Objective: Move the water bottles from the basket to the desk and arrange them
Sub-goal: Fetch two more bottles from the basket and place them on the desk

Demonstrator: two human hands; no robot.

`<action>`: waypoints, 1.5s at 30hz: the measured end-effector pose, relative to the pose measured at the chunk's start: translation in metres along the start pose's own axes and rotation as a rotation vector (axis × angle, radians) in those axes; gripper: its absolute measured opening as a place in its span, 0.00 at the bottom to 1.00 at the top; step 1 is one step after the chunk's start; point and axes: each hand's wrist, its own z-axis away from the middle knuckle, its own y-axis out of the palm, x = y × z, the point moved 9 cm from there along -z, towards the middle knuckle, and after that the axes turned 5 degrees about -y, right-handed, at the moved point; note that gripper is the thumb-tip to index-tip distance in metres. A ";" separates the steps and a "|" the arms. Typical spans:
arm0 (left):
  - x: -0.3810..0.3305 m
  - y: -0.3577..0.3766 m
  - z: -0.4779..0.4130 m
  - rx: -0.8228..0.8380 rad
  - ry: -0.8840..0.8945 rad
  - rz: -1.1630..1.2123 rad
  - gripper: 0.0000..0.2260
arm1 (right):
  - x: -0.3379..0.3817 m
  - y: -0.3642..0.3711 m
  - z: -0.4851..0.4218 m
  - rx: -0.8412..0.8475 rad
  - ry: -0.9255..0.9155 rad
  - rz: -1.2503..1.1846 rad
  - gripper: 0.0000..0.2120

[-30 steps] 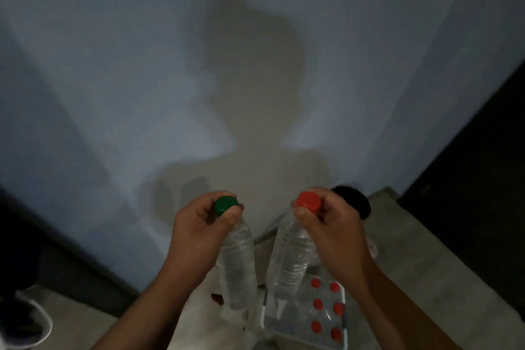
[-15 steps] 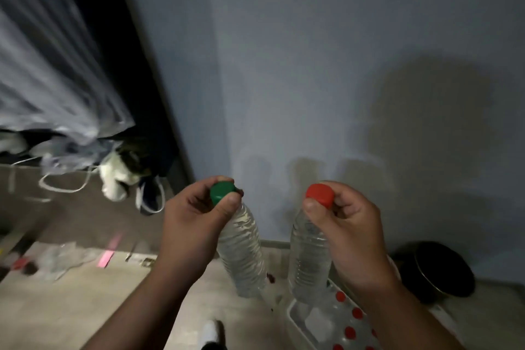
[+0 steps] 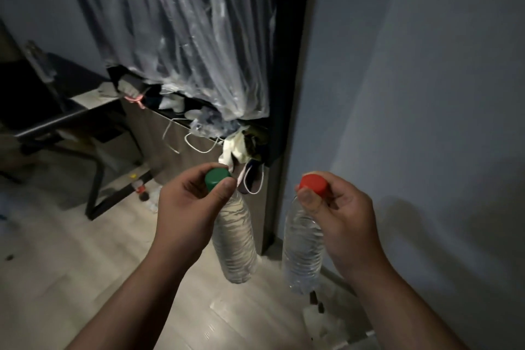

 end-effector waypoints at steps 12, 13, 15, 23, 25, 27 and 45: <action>0.005 -0.188 -0.023 -0.219 -0.034 -0.036 0.12 | 0.008 0.177 -0.015 0.180 0.026 -0.035 0.12; 0.005 -0.203 -0.025 -0.220 -0.038 -0.048 0.09 | 0.009 0.194 -0.016 0.188 0.028 -0.047 0.08; 0.005 -0.236 -0.030 -0.253 -0.048 -0.047 0.08 | 0.013 0.228 -0.017 0.215 0.038 -0.082 0.02; -0.004 -0.353 -0.045 -0.345 -0.015 -0.096 0.11 | 0.013 0.351 -0.027 0.257 0.015 -0.155 0.13; -0.004 -0.378 -0.050 -0.388 -0.029 -0.082 0.09 | 0.010 0.377 -0.032 0.279 0.028 -0.167 0.14; 0.001 -0.403 -0.056 -0.438 -0.048 -0.080 0.10 | 0.005 0.404 -0.038 0.319 0.053 -0.199 0.15; 0.028 -0.552 -0.210 -0.853 -0.037 -0.243 0.10 | -0.063 0.635 -0.205 0.613 0.085 -0.321 0.10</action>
